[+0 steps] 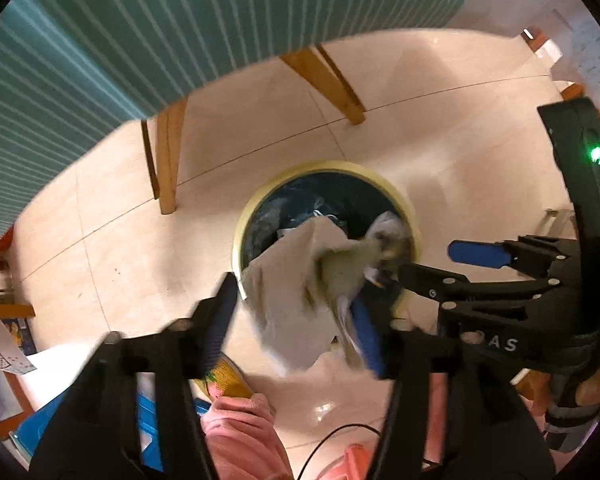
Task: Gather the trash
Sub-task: 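Open both tools over the bin to drop the tissue and wrapper, then move both open tools back over the table, then grasp the yellow snack packet with the left tool while the right tool grasps the clear plastic bottle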
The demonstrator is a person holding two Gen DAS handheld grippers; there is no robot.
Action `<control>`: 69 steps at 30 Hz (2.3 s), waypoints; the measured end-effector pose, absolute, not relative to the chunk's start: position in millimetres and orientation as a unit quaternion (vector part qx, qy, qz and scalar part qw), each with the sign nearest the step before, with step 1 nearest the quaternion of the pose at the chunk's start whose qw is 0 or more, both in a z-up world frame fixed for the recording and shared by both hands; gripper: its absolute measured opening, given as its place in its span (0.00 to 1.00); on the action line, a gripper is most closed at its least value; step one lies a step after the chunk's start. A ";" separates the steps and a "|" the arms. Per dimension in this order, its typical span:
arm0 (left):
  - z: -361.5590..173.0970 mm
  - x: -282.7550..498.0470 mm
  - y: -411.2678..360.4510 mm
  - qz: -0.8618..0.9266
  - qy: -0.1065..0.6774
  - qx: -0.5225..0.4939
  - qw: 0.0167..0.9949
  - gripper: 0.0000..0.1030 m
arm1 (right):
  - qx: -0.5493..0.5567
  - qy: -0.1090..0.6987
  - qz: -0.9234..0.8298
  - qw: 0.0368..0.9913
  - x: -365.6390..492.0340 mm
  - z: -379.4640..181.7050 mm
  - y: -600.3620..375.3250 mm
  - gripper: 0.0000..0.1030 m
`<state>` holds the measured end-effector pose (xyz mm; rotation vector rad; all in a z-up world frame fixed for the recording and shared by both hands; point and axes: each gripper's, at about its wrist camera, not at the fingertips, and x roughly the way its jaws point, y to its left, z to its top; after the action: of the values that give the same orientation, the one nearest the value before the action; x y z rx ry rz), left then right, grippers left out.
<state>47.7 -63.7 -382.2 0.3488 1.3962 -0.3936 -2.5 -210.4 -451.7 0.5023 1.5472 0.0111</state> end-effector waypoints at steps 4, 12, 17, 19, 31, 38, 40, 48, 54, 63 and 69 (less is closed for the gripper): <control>-386.6 51.3 -65.9 -0.164 0.630 0.156 0.743 0.63 | 0.221 0.687 -0.006 0.693 -0.1 -458.6 -206.9 0.63; -366.4 53.9 -52.7 -0.153 0.619 0.154 0.755 0.63 | 0.214 0.674 -0.014 0.707 2.8 -444.6 -203.3 0.63; -343.8 50.8 -45.4 -0.145 0.621 0.147 0.756 0.63 | 0.213 0.668 -0.014 0.713 -2.9 -411.8 -202.8 0.63; -332.6 48.1 -43.0 -0.145 0.624 0.145 0.754 0.63 | 0.215 0.664 -0.014 0.716 -4.4 -397.8 -202.7 0.63; -207.8 30.4 -28.8 -0.177 0.581 0.151 0.780 0.63 | 0.219 0.629 -0.005 0.746 -25.3 -268.5 -188.4 0.63; -118.6 40.9 -16.1 -0.192 0.537 0.132 0.811 0.63 | 0.199 0.593 0.004 0.781 -34.1 -172.4 -177.8 0.63; -91.4 45.6 -13.1 -0.192 0.520 0.128 0.822 0.63 | 0.184 0.579 0.008 0.794 -35.3 -146.2 -175.6 0.63; -1.5 58.4 -11.4 -0.165 0.458 0.115 0.866 0.63 | 0.141 0.520 0.038 0.842 -27.0 -40.3 -189.7 0.63; 70.1 60.8 -26.3 -0.132 0.422 0.104 0.891 0.63 | 0.113 0.470 0.077 0.872 -6.8 23.7 -216.0 0.63; 125.0 71.9 -42.2 -0.044 0.431 0.026 0.901 0.63 | 0.024 0.422 0.155 0.893 39.1 104.0 -240.5 0.63; 138.9 96.8 -31.0 -0.024 0.451 -0.029 0.891 0.63 | -0.011 0.405 0.184 0.896 83.9 132.4 -230.6 0.63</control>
<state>96.8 -31.0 138.9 -0.0609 0.9370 -0.0507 83.9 -230.6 132.4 -0.0226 0.8393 0.3805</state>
